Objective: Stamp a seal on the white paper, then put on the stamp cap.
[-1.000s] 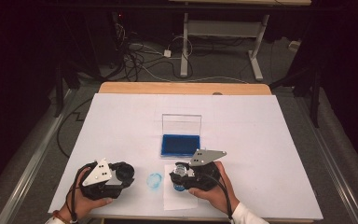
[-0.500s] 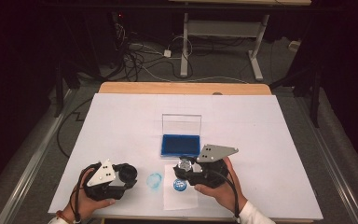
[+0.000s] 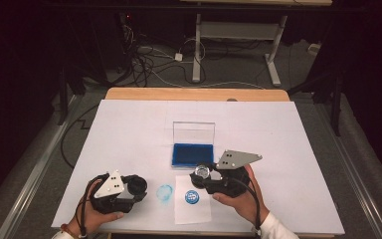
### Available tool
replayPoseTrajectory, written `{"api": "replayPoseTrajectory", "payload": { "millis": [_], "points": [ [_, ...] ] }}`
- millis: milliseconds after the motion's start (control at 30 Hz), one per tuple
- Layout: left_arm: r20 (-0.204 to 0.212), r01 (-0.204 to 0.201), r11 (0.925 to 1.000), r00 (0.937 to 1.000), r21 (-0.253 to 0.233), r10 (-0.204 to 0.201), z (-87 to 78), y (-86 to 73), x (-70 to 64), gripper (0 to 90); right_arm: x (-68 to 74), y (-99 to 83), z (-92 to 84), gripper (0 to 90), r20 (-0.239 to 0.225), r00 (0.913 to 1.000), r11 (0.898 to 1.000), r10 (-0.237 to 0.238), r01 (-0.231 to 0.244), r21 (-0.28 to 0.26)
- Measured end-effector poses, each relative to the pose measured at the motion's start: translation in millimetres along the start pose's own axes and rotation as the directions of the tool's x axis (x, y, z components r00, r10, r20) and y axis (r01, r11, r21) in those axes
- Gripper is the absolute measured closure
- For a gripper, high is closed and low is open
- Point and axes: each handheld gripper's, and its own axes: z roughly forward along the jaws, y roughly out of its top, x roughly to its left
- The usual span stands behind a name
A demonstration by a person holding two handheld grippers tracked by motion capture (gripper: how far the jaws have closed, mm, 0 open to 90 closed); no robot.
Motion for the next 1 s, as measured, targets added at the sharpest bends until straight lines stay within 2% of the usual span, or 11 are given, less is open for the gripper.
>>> {"api": "replayPoseTrajectory", "payload": {
  "millis": [200,500,800,1000],
  "points": [
    [0.006,0.001,1.0,1.0,-0.005,-0.001,1.3,1.8,0.7,36.6,1.3,3.1,-4.4,56.9,-0.003,1.0,1.0,-0.007,0.007,-0.012],
    [0.01,-0.011,0.9998,0.9999,0.017,0.01,7.1,2.3,-1.9,36.5,-1.9,7.3,-9.3,56.9,0.003,1.0,1.0,-0.007,0.008,-0.028],
    [0.027,-0.022,0.9997,0.9994,0.004,0.022,12.7,7.2,-10.0,36.6,1.5,18.8,-14.6,56.9,-0.005,0.9999,0.998,-0.014,0.014,-0.059],
    [0.052,-0.022,0.9995,0.9984,-0.024,0.024,20.7,18.0,-15.0,36.6,6.8,30.9,-13.2,56.9,-0.021,0.9992,0.996,-0.034,0.033,-0.077]
  ]
}}
